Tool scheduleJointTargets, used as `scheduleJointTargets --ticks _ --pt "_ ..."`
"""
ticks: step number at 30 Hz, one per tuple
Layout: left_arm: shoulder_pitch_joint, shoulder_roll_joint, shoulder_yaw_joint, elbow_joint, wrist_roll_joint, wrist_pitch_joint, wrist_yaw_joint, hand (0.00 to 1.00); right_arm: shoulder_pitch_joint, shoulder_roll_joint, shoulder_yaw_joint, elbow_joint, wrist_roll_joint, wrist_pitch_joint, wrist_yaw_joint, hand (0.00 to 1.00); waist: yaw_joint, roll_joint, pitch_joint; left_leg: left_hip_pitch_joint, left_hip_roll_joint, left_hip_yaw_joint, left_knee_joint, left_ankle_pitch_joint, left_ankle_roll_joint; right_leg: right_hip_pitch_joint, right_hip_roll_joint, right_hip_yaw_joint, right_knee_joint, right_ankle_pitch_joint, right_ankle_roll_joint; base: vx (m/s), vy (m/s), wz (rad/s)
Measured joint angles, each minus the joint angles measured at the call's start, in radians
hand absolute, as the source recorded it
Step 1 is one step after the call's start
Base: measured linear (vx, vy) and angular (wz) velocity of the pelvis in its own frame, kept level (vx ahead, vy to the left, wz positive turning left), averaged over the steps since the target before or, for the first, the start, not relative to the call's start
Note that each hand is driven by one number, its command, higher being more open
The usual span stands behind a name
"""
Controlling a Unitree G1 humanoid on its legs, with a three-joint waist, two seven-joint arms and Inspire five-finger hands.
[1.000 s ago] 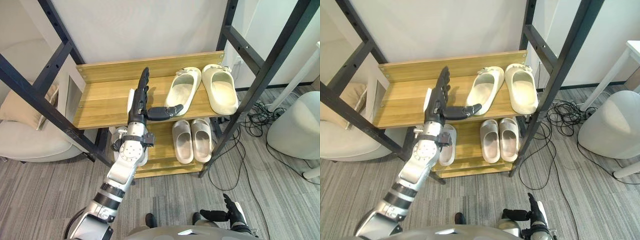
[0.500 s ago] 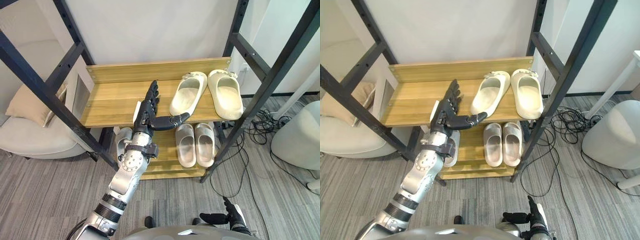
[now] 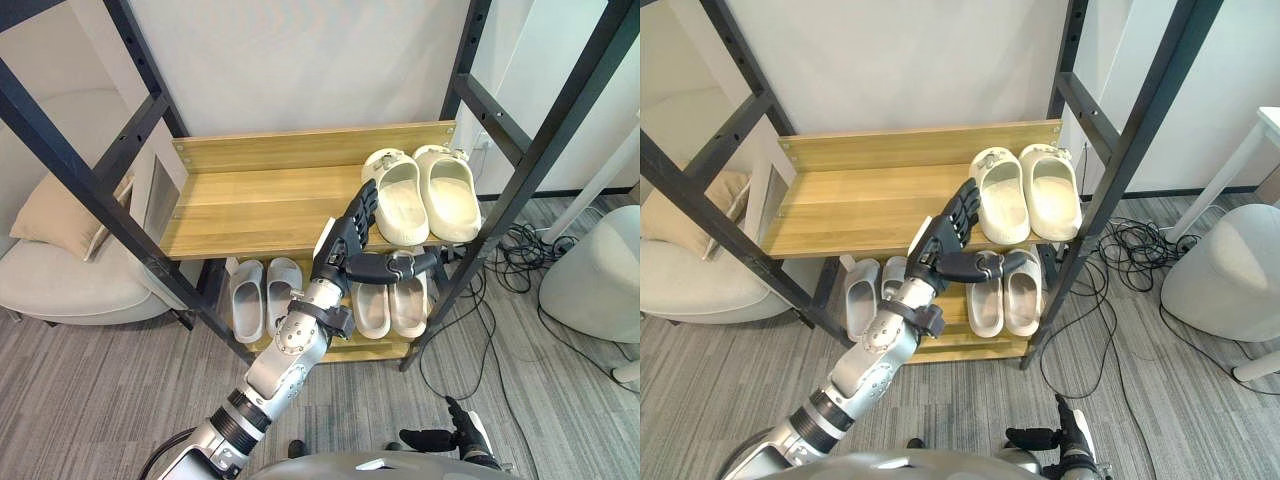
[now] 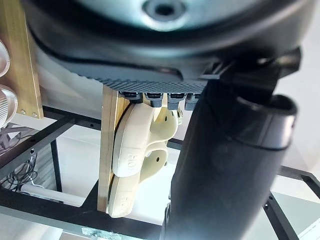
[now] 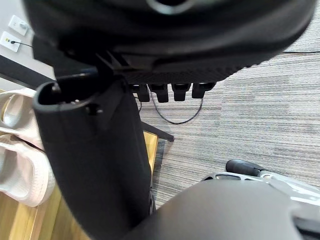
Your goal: Organize the slippers on the shoe rack
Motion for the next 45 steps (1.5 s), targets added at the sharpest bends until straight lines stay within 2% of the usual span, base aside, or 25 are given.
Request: scheduleJointTargets --ticks 16,19,23,26,30,37,40,41,45 --pt "-0.045 0.013 -0.009 0.05 0.043 -0.01 0.024 1.0 0.0 0.001 -0.002 0.0 0.0 0.004 -0.009 1.0 0.001 -0.001 0.0 0.0 0.001 0.01 0.0 -0.004 -0.005 -0.006 -0.001 0.01 -0.001 0.005 -0.005 0.0 0.0 -0.01" --pt "-0.045 0.022 0.007 0.05 0.065 -0.008 0.013 1.0 0.0 0.001 -0.002 0.001 0.0 0.004 -0.009 1.0 0.002 -0.001 0.0 0.0 0.002 0.01 0.0 -0.004 -0.005 -0.006 0.0 0.009 -0.001 0.004 -0.006 0.0 0.0 0.0" --pt "-0.042 0.03 0.089 0.049 0.089 0.012 0.005 1.0 -0.004 0.001 -0.003 0.006 0.0 0.004 -0.008 1.0 -0.001 -0.002 0.0 0.0 0.004 0.01 0.0 -0.004 -0.007 -0.006 0.002 0.009 0.0 0.003 -0.006 0.0 0.0 0.0" --pt "-0.006 0.032 0.14 0.019 0.095 0.011 0.001 1.0 -0.011 0.001 -0.003 0.017 0.0 0.004 -0.007 1.0 -0.003 -0.002 0.0 -0.001 0.004 0.007 0.003 -0.004 -0.005 -0.005 0.004 0.006 0.0 0.001 -0.003 0.0 0.0 0.0" --pt "0.073 0.054 0.152 -0.07 0.102 0.011 -0.012 1.0 -0.02 0.001 -0.002 0.029 0.0 0.004 -0.003 1.0 -0.001 -0.004 0.002 -0.001 0.003 -0.002 0.005 -0.004 -0.005 -0.001 0.006 -0.003 0.003 -0.005 -0.001 0.0 0.0 0.05" --pt "0.2 0.081 0.138 -0.192 -0.033 0.009 -0.095 1.0 -0.021 0.0 0.0 0.037 0.0 0.004 0.013 1.0 0.022 -0.005 0.002 -0.001 0.002 -0.01 0.005 -0.004 -0.005 0.004 0.003 -0.012 0.004 -0.008 0.0 0.0 0.001 0.04" --pt "0.253 0.107 0.076 -0.237 -0.1 0.01 -0.161 1.0 -0.02 -0.005 0.002 0.038 -0.001 0.003 0.025 1.0 0.027 -0.005 0.002 0.0 0.0 -0.016 0.004 -0.003 -0.003 0.008 0.001 -0.019 0.004 -0.01 0.0 -0.03 0.011 0.06" --pt "0.265 0.117 0.043 -0.248 -0.14 0.01 -0.208 1.0 -0.02 -0.009 0.016 0.038 -0.001 0.003 0.028 1.0 0.031 -0.004 0.001 0.0 0.0 -0.017 0.002 -0.003 -0.003 0.009 0.0 -0.019 0.004 -0.013 -0.005 0.0 0.0 0.0" --pt "0.292 0.121 -0.027 -0.248 -0.188 0.029 -0.281 1.0 -0.021 -0.017 0.022 0.038 -0.003 0.002 0.039 1.0 0.035 0.003 -0.004 0.001 0.0 -0.02 0.0 -0.003 -0.003 0.009 0.001 -0.021 0.007 -0.017 -0.005 0.0 0.0 0.0"
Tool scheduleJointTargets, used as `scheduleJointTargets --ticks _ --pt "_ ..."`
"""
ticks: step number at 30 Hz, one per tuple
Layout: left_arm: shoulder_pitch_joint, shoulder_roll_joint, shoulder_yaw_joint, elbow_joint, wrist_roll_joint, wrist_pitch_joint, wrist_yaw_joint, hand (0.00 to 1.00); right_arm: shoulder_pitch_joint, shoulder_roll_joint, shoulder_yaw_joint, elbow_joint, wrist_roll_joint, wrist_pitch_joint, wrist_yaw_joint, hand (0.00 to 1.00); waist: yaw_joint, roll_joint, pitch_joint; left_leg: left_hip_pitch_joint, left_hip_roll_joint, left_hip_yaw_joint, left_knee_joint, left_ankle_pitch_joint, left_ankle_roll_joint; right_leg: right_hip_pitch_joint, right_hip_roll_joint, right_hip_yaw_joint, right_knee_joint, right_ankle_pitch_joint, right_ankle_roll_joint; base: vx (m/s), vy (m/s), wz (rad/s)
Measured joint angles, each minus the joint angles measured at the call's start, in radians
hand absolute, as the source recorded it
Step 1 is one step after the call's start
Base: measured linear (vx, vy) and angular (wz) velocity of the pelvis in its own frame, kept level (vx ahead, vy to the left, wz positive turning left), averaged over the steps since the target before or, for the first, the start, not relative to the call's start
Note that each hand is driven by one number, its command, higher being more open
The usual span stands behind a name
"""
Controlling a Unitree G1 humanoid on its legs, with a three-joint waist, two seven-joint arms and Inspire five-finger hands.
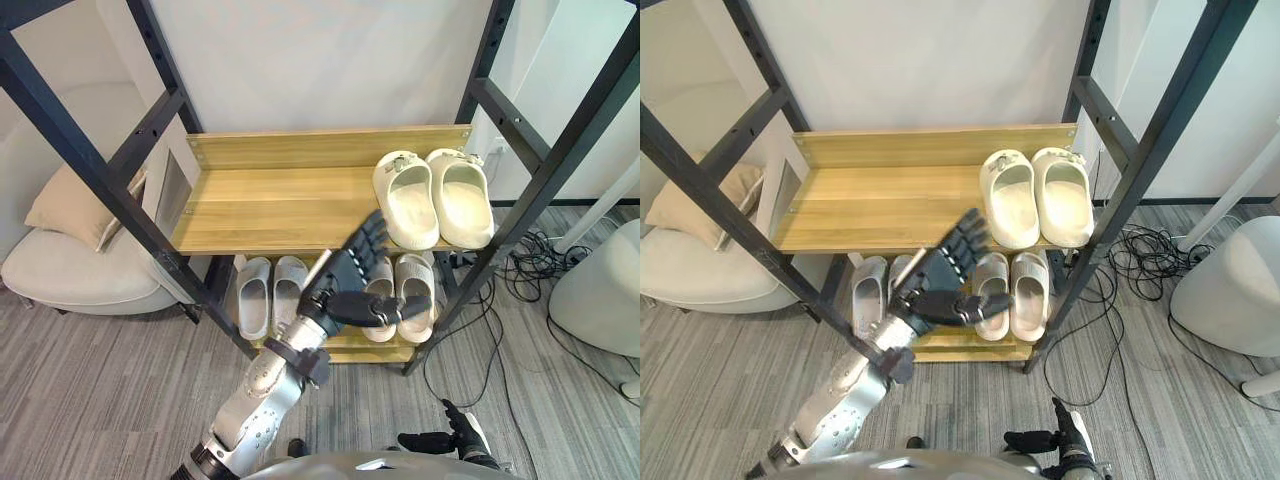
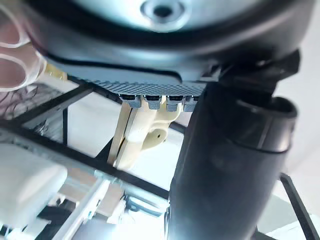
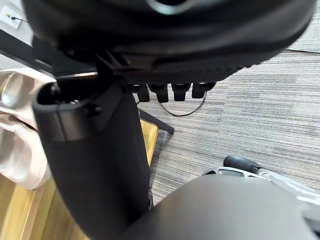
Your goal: Organize the slippers on the shoe rack
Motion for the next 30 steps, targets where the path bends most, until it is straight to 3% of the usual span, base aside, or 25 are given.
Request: scheduleJointTargets --ticks 6,13,18,22,27,30 --pt "0.06 0.024 -0.082 0.021 -0.007 0.028 -0.091 1.0 -0.001 -0.008 0.005 0.0 -0.018 -0.004 0.009 1.0 0.001 0.008 -0.005 0.0 0.002 -0.007 0.003 -0.001 -0.002 0.004 0.008 -0.006 -0.002 -0.001 0.001 0.0 -0.001 0.01" --pt "0.101 0.018 -0.074 0.324 0.147 0.029 -0.112 1.0 0.0 -0.009 0.006 0.001 -0.019 -0.006 0.01 1.0 0.003 0.004 -0.016 0.003 0.005 -0.008 0.004 -0.001 -0.002 0.007 0.01 -0.006 -0.003 -0.002 0.0 0.0 0.0 0.0" --pt "0.157 0.003 0.025 0.543 0.293 0.039 -0.087 1.0 0.0 0.0 0.005 0.001 -0.019 -0.006 0.01 1.0 0.005 -0.014 -0.02 0.004 0.005 -0.007 0.004 -0.002 -0.003 0.007 0.01 -0.004 -0.005 -0.002 0.0 0.0 0.0 0.0" --pt "0.168 -0.039 0.177 0.688 0.439 0.039 -0.022 1.0 0.0 0.017 -0.006 0.001 -0.019 -0.006 0.008 1.0 0.011 -0.031 -0.017 0.005 0.005 -0.004 0.004 -0.002 -0.004 0.007 0.009 -0.002 -0.005 -0.002 0.001 0.0 0.0 0.0" --pt "0.159 -0.082 0.318 0.858 0.648 0.037 0.08 1.0 -0.004 0.024 -0.019 0.004 -0.018 -0.006 0.005 1.0 0.012 -0.034 -0.016 0.011 0.006 0.007 0.003 -0.006 -0.006 0.008 0.01 0.008 -0.005 -0.002 0.001 0.0 0.0 -0.05" --pt "0.153 -0.114 0.396 0.941 0.693 0.038 0.118 1.0 -0.014 0.036 -0.047 0.025 -0.017 -0.005 -0.003 1.0 0.013 -0.034 -0.014 0.016 0.007 0.014 0.003 -0.009 -0.007 0.01 0.011 0.017 -0.004 -0.002 0.0 -0.01 0.004 -0.08"
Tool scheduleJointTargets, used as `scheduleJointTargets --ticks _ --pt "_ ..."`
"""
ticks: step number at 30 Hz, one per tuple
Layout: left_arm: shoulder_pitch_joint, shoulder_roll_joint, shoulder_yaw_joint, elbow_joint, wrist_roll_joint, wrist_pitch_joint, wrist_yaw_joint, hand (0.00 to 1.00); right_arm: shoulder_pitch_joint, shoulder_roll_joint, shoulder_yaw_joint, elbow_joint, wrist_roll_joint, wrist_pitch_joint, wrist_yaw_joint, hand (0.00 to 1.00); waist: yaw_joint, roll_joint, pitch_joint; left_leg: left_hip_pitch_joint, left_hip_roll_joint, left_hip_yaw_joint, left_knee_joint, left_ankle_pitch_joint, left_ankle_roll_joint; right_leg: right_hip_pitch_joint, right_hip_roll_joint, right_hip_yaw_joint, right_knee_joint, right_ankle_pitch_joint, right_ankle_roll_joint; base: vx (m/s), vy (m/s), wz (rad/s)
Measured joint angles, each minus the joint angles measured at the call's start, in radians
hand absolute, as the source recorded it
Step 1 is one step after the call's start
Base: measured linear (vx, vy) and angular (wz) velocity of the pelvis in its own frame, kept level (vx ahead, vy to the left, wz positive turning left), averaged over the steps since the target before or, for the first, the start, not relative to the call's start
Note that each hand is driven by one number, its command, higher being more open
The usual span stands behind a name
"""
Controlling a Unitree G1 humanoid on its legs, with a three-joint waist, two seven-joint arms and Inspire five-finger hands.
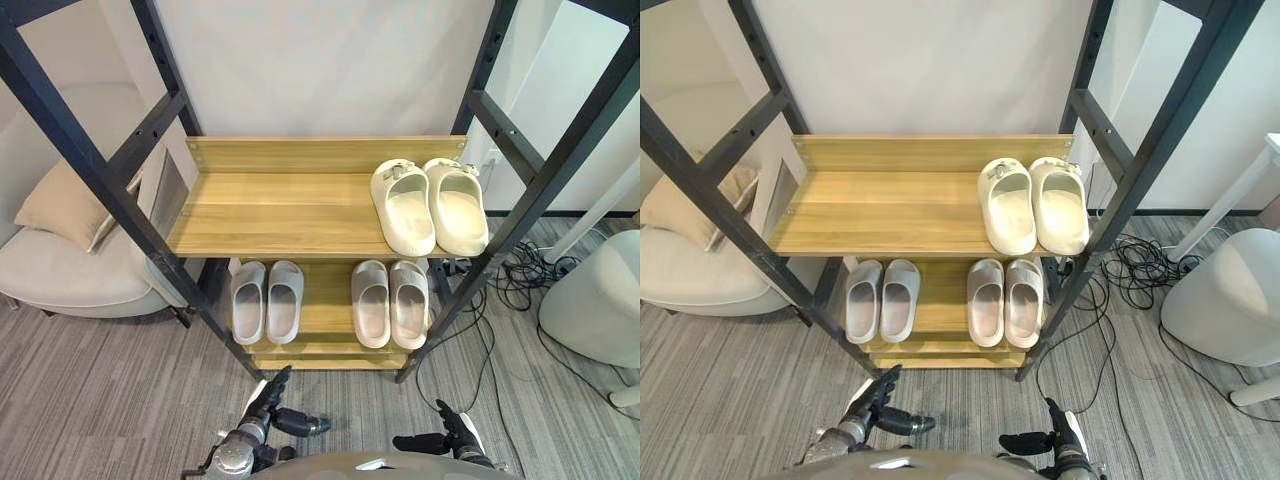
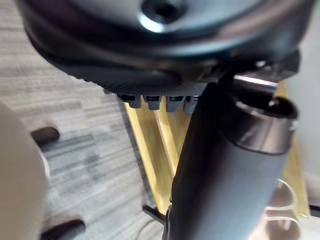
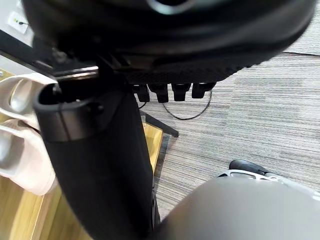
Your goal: Organize the slippers on the shoe rack
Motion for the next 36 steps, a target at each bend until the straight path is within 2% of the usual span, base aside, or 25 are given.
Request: scheduleJointTargets --ticks 6,12,15,17,19,20,22,24,25,26,27,28,29,30,31,32,33,34,35,36 --pt "-0.038 -0.041 0.124 0.101 0.016 0.0 0.091 1.0 -0.028 0.002 0.0 0.029 0.001 0.001 -0.019 1.0 0.009 -0.001 0.022 0.018 0.003 0.022 -0.003 -0.012 -0.008 0.004 0.002 0.026 0.002 0.0 0.0 -0.02 0.011 -0.11" --pt "-0.073 -0.064 0.207 0.159 -0.012 0.0 0.118 1.0 -0.08 0.01 -0.04 0.056 0.02 0.013 -0.024 1.0 0.024 0.004 0.061 0.015 0.004 0.049 0.002 -0.018 -0.009 -0.04 0.0 0.064 0.053 -0.015 0.001 0.0 0.011 -0.15" --pt "-0.095 -0.063 0.249 0.175 -0.021 0.0 0.13 1.0 -0.135 0.013 -0.04 0.056 0.02 0.02 -0.032 1.0 0.031 -0.002 0.102 -0.002 0.003 0.064 0.041 -0.03 0.005 -0.13 -0.015 0.1 0.212 -0.077 0.001 -0.03 0.009 -0.31" --pt "-0.118 -0.064 0.253 0.187 -0.039 0.003 0.14 1.0 -0.152 0.021 -0.038 0.054 0.021 0.022 -0.038 1.0 0.039 -0.007 0.115 -0.083 0.005 0.023 0.182 -0.092 0.028 -0.201 -0.034 0.101 0.338 -0.098 -0.001 -0.09 -0.006 0.06" --pt "-0.125 -0.066 0.254 0.183 -0.039 0.002 0.141 1.0 -0.157 0.023 -0.039 0.047 0.022 0.022 -0.042 1.0 0.049 -0.005 0.119 -0.13 0.011 0.002 0.238 -0.118 0.04 -0.205 -0.047 0.106 0.364 -0.14 0.016 -0.08 -0.044 0.28" --pt "-0.129 -0.067 0.255 0.186 -0.04 0.002 0.143 1.0 -0.154 0.034 -0.038 0.026 0.031 0.022 -0.041 1.0 0.048 -0.012 0.121 -0.158 -0.012 -0.03 0.273 -0.12 0.045 -0.26 -0.071 0.109 0.656 -0.255 0.026 -0.05 -0.082 0.58" --pt "-0.127 -0.078 0.272 0.178 -0.057 0.001 0.149 1.0 -0.151 0.045 -0.033 0.025 0.032 0.02 -0.041 1.0 0.062 -0.015 0.12 -0.17 -0.023 -0.061 0.294 -0.114 0.042 -0.237 -0.053 0.123 0.785 -0.29 0.022 -0.03 -0.11 0.61" --pt "-0.128 -0.084 0.286 0.171 -0.066 -0.001 0.155 1.0 -0.159 0.06 -0.025 0.024 0.032 0.017 -0.042 1.0 0.084 -0.02 0.117 -0.195 -0.029 -0.067 0.309 -0.106 0.036 -0.219 -0.042 0.143 0.748 -0.325 0.013 -0.1 -0.129 0.3" --pt "-0.13 -0.095 0.285 0.168 -0.07 -0.003 0.161 1.0 -0.169 0.068 0.004 0.017 0.042 0.011 -0.042 1.0 0.096 -0.019 0.105 -0.243 -0.033 -0.092 0.312 -0.075 0.024 -0.201 -0.024 0.149 0.624 -0.361 -0.025 -0.2 -0.221 0.33" --pt "-0.137 -0.099 0.284 0.169 -0.071 -0.004 0.161 1.0 -0.177 0.07 0.01 0.01 0.046 0.007 -0.041 1.0 0.103 -0.01 0.104 -0.271 -0.03 -0.103 0.291 -0.046 0.018 -0.195 -0.011 0.139 0.548 -0.372 -0.044 -0.26 -0.263 0.59" --pt "-0.16 -0.127 0.275 0.187 -0.071 -0.001 0.164 1.0 -0.206 0.061 0.013 0.013 0.059 0.007 -0.042 1.0 0.101 0.042 0.126 -0.305 -0.01 -0.141 0.26 0.006 0.005 -0.194 0.026 0.102 0.489 -0.341 -0.059 -0.23 -0.187 0.67" --pt "-0.165 -0.135 0.261 0.19 -0.072 0.0 0.161 1.0 -0.214 0.059 0.012 0.014 0.06 0.008 -0.044 1.0 0.1 0.071 0.14 -0.313 0.008 -0.175 0.223 0.043 -0.008 -0.189 0.049 0.068 0.457 -0.32 -0.072 -0.26 -0.149 0.84" --pt "-0.168 -0.135 0.243 0.192 -0.074 -0.001 0.161 1.0 -0.21 0.059 0.012 0.015 0.06 0.011 -0.045 1.0 0.1 0.084 0.15 -0.311 0.016 -0.2 0.193 0.078 -0.022 -0.182 0.062 0.036 0.446 -0.308 -0.083 -0.26 -0.131 0.91" --pt "-0.171 -0.139 0.239 0.192 -0.077 -0.001 0.163 1.0 -0.198 0.06 0.012 0.016 0.06 0.011 -0.045 1.0 0.103 0.09 0.158 -0.295 0.029 -0.209 0.134 0.111 -0.05 -0.18 0.071 -0.01 0.45 -0.301 -0.097 -0.26 -0.13 0.7" --pt "-0.171 -0.139 0.238 0.193 -0.077 -0.001 0.164 1.0 -0.197 0.06 0.012 0.017 0.059 0.012 -0.046 1.0 0.102 0.092 0.159 -0.293 0.035 -0.201 0.123 0.11 -0.053 -0.18 0.073 -0.022 0.451 -0.301 -0.099 -0.25 -0.119 0.75" --pt "-0.178 -0.134 0.238 0.197 -0.075 -0.001 0.162 1.0 -0.201 0.064 0.001 0.016 0.059 0.015 -0.051 1.0 0.095 0.085 0.165 -0.299 0.05 -0.136 0.108 0.053 -0.088 -0.179 0.065 -0.063 0.435 -0.289 -0.117 -0.19 -0.084 1.06" --pt "-0.197 -0.115 0.229 0.199 -0.069 -0.003 0.161 1.0 -0.208 0.069 -0.011 0.012 0.059 0.014 -0.065 1.0 0.075 0.057 0.182 -0.332 0.058 -0.026 0.157 0.011 -0.076 -0.182 0.023 -0.122 0.419 -0.271 -0.123 -0.27 -0.095 1.49" --pt "-0.202 -0.105 0.221 0.199 -0.068 -0.005 0.16 1.0 -0.203 0.061 -0.036 0.013 0.059 0.017 -0.068 1.0 0.067 0.044 0.188 -0.358 0.054 0.022 0.268 -0.006 -0.048 -0.183 -0.01 -0.163 0.404 -0.256 -0.121 -0.2 -0.056 1.45" --pt "-0.2 -0.106 0.217 0.199 -0.068 -0.013 0.161 1.0 -0.193 0.048 -0.044 0.015 0.059 0.021 -0.072 1.0 0.066 0.038 0.188 -0.36 0.057 0.037 0.355 -0.025 -0.027 -0.18 -0.027 -0.191 0.385 -0.239 -0.118 -0.19 -0.028 1.03" --pt "-0.197 -0.108 0.213 0.204 -0.067 -0.014 0.164 1.0 -0.182 0.034 -0.046 0.015 0.059 0.024 -0.074 1.0 0.066 0.043 0.182 -0.351 0.066 0.042 0.427 -0.05 -0.019 -0.177 -0.033 -0.216 0.364 -0.222 -0.116 -0.1 0.083 0.88"
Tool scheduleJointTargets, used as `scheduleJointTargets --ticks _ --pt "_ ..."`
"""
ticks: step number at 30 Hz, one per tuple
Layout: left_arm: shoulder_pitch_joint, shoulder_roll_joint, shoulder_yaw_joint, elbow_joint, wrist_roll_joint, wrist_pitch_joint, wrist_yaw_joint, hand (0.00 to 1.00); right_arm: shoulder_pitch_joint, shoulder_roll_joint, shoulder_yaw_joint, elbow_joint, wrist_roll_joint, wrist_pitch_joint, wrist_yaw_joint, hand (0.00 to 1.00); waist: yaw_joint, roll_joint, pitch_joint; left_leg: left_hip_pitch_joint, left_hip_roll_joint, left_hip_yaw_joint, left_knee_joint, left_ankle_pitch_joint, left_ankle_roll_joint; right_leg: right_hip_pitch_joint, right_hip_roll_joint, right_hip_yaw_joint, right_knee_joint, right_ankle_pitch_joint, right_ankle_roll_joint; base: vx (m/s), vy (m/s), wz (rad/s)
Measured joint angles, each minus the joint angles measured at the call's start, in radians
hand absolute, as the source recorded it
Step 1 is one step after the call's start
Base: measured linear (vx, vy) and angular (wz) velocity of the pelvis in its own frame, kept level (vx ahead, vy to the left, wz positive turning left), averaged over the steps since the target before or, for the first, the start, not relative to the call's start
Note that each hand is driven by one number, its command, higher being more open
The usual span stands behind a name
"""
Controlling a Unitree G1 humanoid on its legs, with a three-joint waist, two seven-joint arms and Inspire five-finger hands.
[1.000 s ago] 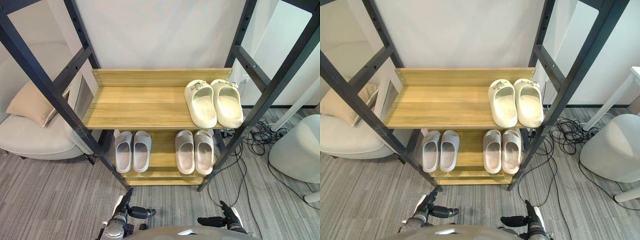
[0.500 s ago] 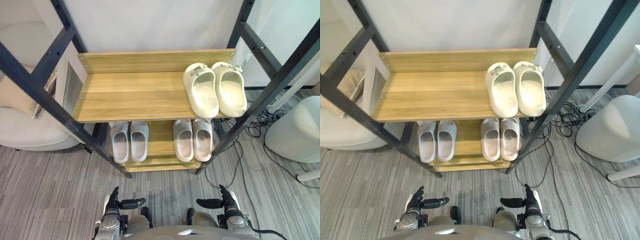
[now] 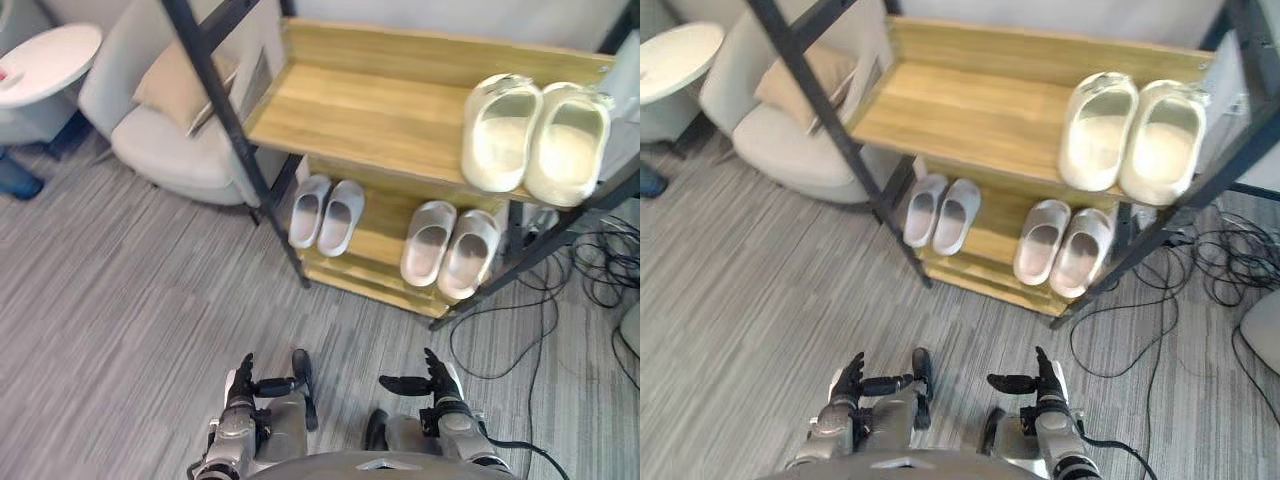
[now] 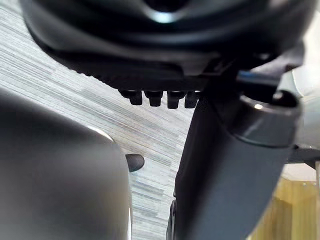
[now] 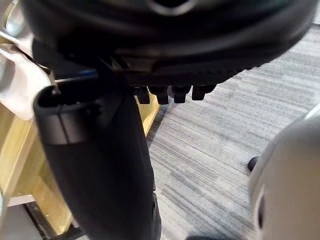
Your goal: Organize the slippers on the shoe rack
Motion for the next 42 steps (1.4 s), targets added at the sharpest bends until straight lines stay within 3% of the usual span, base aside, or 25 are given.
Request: scheduleJointTargets --ticks 1,3,4,6,8,12,14,17,18,20,21,22,24,27,28,29,30,31,32,33,34,35,37,41,42 --pt "0.01 -0.009 -0.002 0.015 0.002 -0.001 0.003 1.0 0.011 -0.015 -0.01 0.0 0.0 0.001 0.0 1.0 0.0 0.019 -0.014 0.049 0.033 0.032 0.081 -0.067 -0.001 0.002 -0.002 -0.031 -0.025 0.027 0.01 -0.07 0.118 0.77" --pt "0.004 -0.018 -0.004 0.055 0.022 0.004 0.002 1.0 0.009 -0.009 -0.042 0.0 0.0 0.001 0.0 1.0 -0.019 0.037 -0.025 0.15 0.101 0.113 0.081 -0.11 0.006 -0.003 -0.013 -0.108 -0.011 0.035 0.014 -0.05 0.167 1.0" --pt "0.002 -0.018 -0.007 0.057 0.028 0.006 0.0 1.0 0.008 -0.008 -0.043 -0.001 0.0 0.001 0.0 1.0 -0.024 0.042 -0.028 0.164 0.106 0.128 0.059 -0.11 0.007 -0.002 -0.02 -0.13 -0.005 0.035 0.015 -0.12 0.285 1.4" --pt "-0.002 -0.012 -0.015 0.053 0.041 0.009 -0.007 1.0 0.006 0.016 -0.081 -0.001 0.0 0.001 0.004 1.0 -0.034 0.02 -0.039 0.193 0.061 0.198 -0.109 -0.093 -0.003 0.02 -0.033 -0.222 -0.05 0.06 0.058 -0.13 0.291 1.34" --pt "0.011 0.005 -0.029 0.055 0.043 0.016 -0.011 1.0 0.007 0.053 -0.089 0.0 0.0 0.0 0.008 1.0 -0.035 -0.005 -0.056 0.247 0.0 0.163 -0.282 -0.021 -0.004 0.066 -0.031 -0.285 -0.132 0.108 0.083 -0.06 0.226 0.99" --pt "0.029 0.015 -0.04 0.067 0.06 0.017 -0.018 1.0 0.006 0.094 -0.089 0.021 -0.004 0.003 0.023 1.0 -0.025 0.0 -0.079 0.315 -0.063 0.116 -0.425 0.039 0.034 0.122 -0.044 -0.335 -0.184 0.147 0.11 -0.02 0.156 0.44" --pt "0.029 0.013 -0.035 0.071 0.06 0.014 -0.02 1.0 -0.006 0.099 -0.089 0.029 -0.006 0.007 0.026 1.0 -0.02 0.001 -0.078 0.322 -0.082 0.113 -0.425 0.028 0.048 0.114 -0.085 -0.338 -0.121 0.122 0.124 0.0 0.179 0.14" --pt "0.033 0.017 0.0 0.073 0.067 0.013 -0.025 1.0 -0.008 0.103 -0.088 0.034 -0.02 0.011 0.033 1.0 -0.021 -0.04 -0.077 0.345 -0.146 0.071 -0.425 -0.009 0.084 0.101 -0.216 -0.349 0.092 0.024 0.158 0.02 0.124 0.4" --pt "0.033 0.022 -0.001 0.073 0.071 0.012 -0.023 1.0 -0.004 0.099 -0.088 0.034 -0.022 0.015 0.038 1.0 -0.022 -0.048 -0.076 0.35 -0.162 0.041 -0.417 -0.023 0.103 0.079 -0.264 -0.306 0.203 0.019 0.119 0.09 0.157 0.67" --pt "0.033 0.023 -0.002 0.073 0.074 0.013 -0.02 1.0 -0.004 0.091 -0.086 0.034 -0.022 0.018 0.041 1.0 -0.03 -0.047 -0.075 0.35 -0.165 -0.002 -0.39 -0.039 0.116 0.041 -0.273 -0.199 0.314 0.063 0.04 0.09 0.093 0.84" --pt "0.033 0.023 -0.001 0.072 0.074 0.013 -0.019 1.0 0.002 0.076 -0.086 0.036 -0.022 0.02 0.042 1.0 -0.034 -0.039 -0.07 0.359 -0.142 -0.063 -0.36 -0.057 0.124 -0.012 -0.251 -0.066 0.397 0.049 0.026 0.14 -0.061 1.3" --pt "0.028 0.026 0.003 0.072 0.074 0.014 -0.013 1.0 0.004 0.073 -0.072 0.032 -0.022 0.02 0.042 1.0 -0.039 -0.04 -0.069 0.345 -0.115 -0.123 -0.325 -0.079 0.12 -0.05 -0.161 0.022 0.388 -0.036 0.047 0.17 -0.088 1.32" --pt "0.027 0.021 0.029 0.075 0.074 0.014 -0.011 1.0 0.005 0.071 -0.06 0.017 -0.019 0.019 0.045 1.0 -0.043 -0.04 -0.065 0.339 -0.095 -0.196 -0.296 -0.106 0.116 -0.12 -0.055 0.099 0.355 -0.066 0.043 0.21 -0.14 1.22" --pt "0.018 0.017 0.04 0.094 0.074 0.015 -0.008 1.0 0.001 0.071 -0.057 0.0 -0.02 0.017 0.046 1.0 -0.046 -0.043 -0.053 0.354 -0.095 -0.287 -0.268 -0.146 0.102 -0.197 0.027 0.188 0.277 -0.058 0.054 0.22 -0.142 1.05" --pt "0.021 0.019 0.042 0.095 0.074 0.015 -0.005 1.0 0.003 0.071 -0.046 -0.006 -0.021 0.016 0.048 1.0 -0.05 -0.049 -0.053 0.364 -0.101 -0.337 -0.251 -0.168 0.079 -0.206 0.052 0.24 0.177 -0.024 0.065 0.35 -0.267 1.52" --pt "0.02 0.023 0.044 0.098 0.075 0.015 -0.005 1.0 0.01 0.072 -0.035 -0.007 -0.018 0.009 0.053 1.0 -0.05 -0.07 -0.055 0.371 -0.118 -0.392 -0.215 -0.205 0.053 -0.19 0.049 0.265 0.111 0.075 0.016 0.42 -0.336 1.24" --pt "0.019 0.023 0.045 0.099 0.076 0.015 -0.005 1.0 0.01 0.072 -0.035 -0.007 -0.018 0.009 0.053 1.0 -0.049 -0.071 -0.056 0.372 -0.117 -0.396 -0.213 -0.206 0.051 -0.187 0.049 0.26 0.113 0.073 0.016 0.46 -0.344 1.2" --pt "0.019 -0.008 0.074 0.104 0.076 0.011 -0.005 1.0 0.001 0.065 -0.04 -0.003 -0.022 0.009 0.055 1.0 -0.042 -0.026 -0.067 0.337 -0.084 -0.402 -0.147 -0.225 0.02 -0.151 0.064 0.189 0.078 0.052 0.01 0.49 -0.328 1.04" --pt "0.017 -0.021 0.089 0.1 0.075 0.01 -0.007 1.0 -0.005 0.063 -0.044 -0.007 -0.022 0.008 0.055 1.0 -0.043 -0.005 -0.063 0.277 -0.062 -0.368 -0.041 -0.246 -0.041 -0.112 0.078 0.137 0.029 0.049 0.003 0.4 -0.242 1.26" --pt "0.017 -0.029 0.119 0.093 0.075 0.01 -0.011 1.0 -0.005 0.066 -0.039 -0.01 -0.022 0.009 0.056 1.0 -0.04 -0.005 -0.056 0.228 -0.042 -0.316 0.063 -0.253 -0.071 -0.08 0.091 0.121 0.001 0.046 -0.001 0.38 -0.247 0.92" --pt "0.016 -0.04 0.174 0.069 0.066 0.012 -0.01 1.0 -0.003 0.078 -0.029 -0.014 -0.022 0.011 0.06 1.0 -0.025 -0.002 -0.042 0.16 0.018 -0.184 0.261 -0.256 -0.085 -0.007 0.118 0.098 -0.053 0.041 -0.01 0.28 -0.202 0.52" --pt "0.015 -0.04 0.193 0.051 0.06 0.012 -0.005 1.0 0.001 0.085 -0.02 -0.014 -0.022 0.011 0.061 1.0 -0.013 -0.009 -0.036 0.124 0.085 -0.069 0.407 -0.266 -0.067 0.061 0.137 0.085 -0.092 0.035 -0.02 0.34 -0.225 0.32" --pt "0.015 -0.032 0.189 0.031 0.061 0.004 -0.006 1.0 -0.003 0.093 -0.011 -0.014 -0.022 0.01 0.061 1.0 -0.003 -0.033 -0.027 0.091 0.136 0.047 0.47 -0.286 -0.042 0.137 0.141 0.072 -0.144 0.032 -0.023 0.32 -0.159 0.14" --pt "-0.009 -0.022 0.185 0.032 0.076 -0.001 -0.013 1.0 -0.032 0.076 -0.013 -0.011 -0.041 0.014 0.058 1.0 -0.003 -0.044 -0.016 0.026 0.141 0.154 0.279 -0.284 -0.024 0.194 0.118 0.046 -0.196 0.023 -0.006 0.33 0.0 0.14" --pt "-0.021 -0.012 0.185 0.032 0.077 -0.001 -0.013 1.0 -0.028 0.074 -0.013 -0.01 -0.041 0.023 0.056 1.0 -0.003 -0.059 -0.007 0.005 0.138 0.208 0.228 -0.262 0.002 0.216 0.098 0.018 -0.196 0.01 0.016 0.26 0.041 0.55"
